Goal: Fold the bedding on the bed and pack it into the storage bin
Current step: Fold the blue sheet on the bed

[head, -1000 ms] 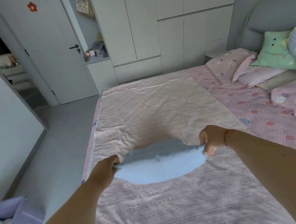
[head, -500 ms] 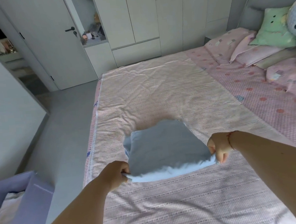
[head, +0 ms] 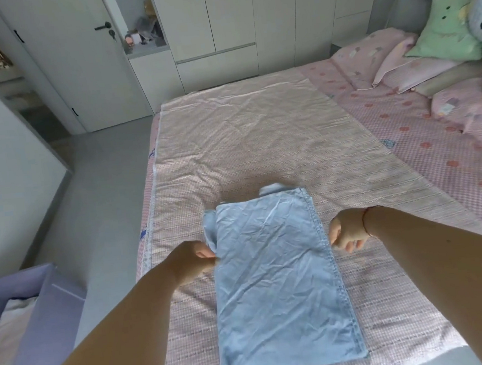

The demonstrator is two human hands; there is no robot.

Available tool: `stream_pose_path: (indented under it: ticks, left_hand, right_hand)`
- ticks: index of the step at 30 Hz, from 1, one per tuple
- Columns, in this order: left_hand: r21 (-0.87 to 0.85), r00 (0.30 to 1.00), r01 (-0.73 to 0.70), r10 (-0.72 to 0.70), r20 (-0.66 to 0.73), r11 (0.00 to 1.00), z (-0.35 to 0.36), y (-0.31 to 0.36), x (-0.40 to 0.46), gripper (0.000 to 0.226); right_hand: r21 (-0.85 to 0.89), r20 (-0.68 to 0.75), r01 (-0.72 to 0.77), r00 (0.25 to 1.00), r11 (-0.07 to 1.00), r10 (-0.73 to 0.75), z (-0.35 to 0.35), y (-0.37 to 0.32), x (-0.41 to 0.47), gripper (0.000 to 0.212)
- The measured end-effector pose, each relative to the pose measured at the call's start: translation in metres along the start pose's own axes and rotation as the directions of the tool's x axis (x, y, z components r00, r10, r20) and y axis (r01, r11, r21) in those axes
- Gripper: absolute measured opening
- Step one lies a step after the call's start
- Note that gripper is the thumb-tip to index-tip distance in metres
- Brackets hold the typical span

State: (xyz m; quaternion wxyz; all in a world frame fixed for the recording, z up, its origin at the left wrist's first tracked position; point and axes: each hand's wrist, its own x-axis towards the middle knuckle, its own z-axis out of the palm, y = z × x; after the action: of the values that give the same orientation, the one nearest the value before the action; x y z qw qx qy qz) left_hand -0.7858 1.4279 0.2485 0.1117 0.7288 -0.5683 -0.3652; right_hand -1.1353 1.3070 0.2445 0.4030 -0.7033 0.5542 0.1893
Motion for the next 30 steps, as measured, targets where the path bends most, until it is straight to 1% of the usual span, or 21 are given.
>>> stream_pose_path:
  ticks: [3, 7, 11, 17, 20, 23, 25, 27, 28, 30]
  left_hand:
    - [-0.063, 0.999, 0.021, -0.023, -0.034, 0.998, -0.001, 0.009, 0.024, 0.022]
    - [-0.093, 0.995, 0.063, -0.071, -0.074, 0.994, 0.003, 0.013, 0.060, 0.019]
    - [-0.131, 0.986, 0.115, -0.129, -0.103, 0.985, 0.012, 0.010, 0.092, 0.013]
    - [-0.217, 0.969, 0.208, -0.231, -0.088, 0.954, 0.033, -0.009, 0.128, 0.015]
    - [-0.202, 0.956, 0.256, -0.279, -0.094, 0.945, 0.038, -0.022, 0.142, 0.021]
    - [-0.159, 0.930, 0.319, -0.341, -0.134, 0.934, 0.041, -0.042, 0.157, 0.028]
    - [-0.152, 0.910, 0.361, -0.384, -0.158, 0.920, 0.043, -0.057, 0.167, 0.030]
    - [-0.159, 0.901, 0.372, -0.397, -0.176, 0.915, 0.044, -0.072, 0.178, 0.030]
    - [-0.184, 0.896, 0.369, -0.401, -0.192, 0.911, 0.044, -0.079, 0.185, 0.030]
    - [-0.306, 0.872, 0.365, -0.438, -0.218, 0.879, 0.044, -0.090, 0.199, 0.032]
  right_hand:
    - [0.057, -0.043, 0.032, 0.999, 0.998, -0.030, -0.008, -0.013, 0.026, 0.021]
    - [0.086, -0.072, 0.085, 0.994, 0.993, -0.079, -0.026, -0.032, 0.072, 0.023]
    - [0.182, -0.127, 0.160, 0.982, 0.970, -0.138, -0.037, -0.052, 0.115, 0.016]
    - [0.259, -0.106, 0.184, 0.981, 0.948, -0.161, -0.035, -0.075, 0.171, 0.014]
    - [0.301, -0.106, 0.181, 0.982, 0.936, -0.156, -0.029, -0.085, 0.194, 0.014]
    - [0.300, -0.106, 0.170, 0.984, 0.939, -0.144, -0.020, -0.098, 0.215, 0.013]
    - [0.314, -0.115, 0.173, 0.983, 0.933, -0.144, -0.014, -0.108, 0.227, 0.018]
    - [0.364, -0.123, 0.176, 0.982, 0.914, -0.140, -0.005, -0.120, 0.242, 0.022]
    - [0.383, -0.129, 0.176, 0.982, 0.907, -0.137, 0.001, -0.127, 0.252, 0.024]
    - [0.383, -0.154, 0.185, 0.979, 0.905, -0.135, 0.014, -0.142, 0.272, 0.031]
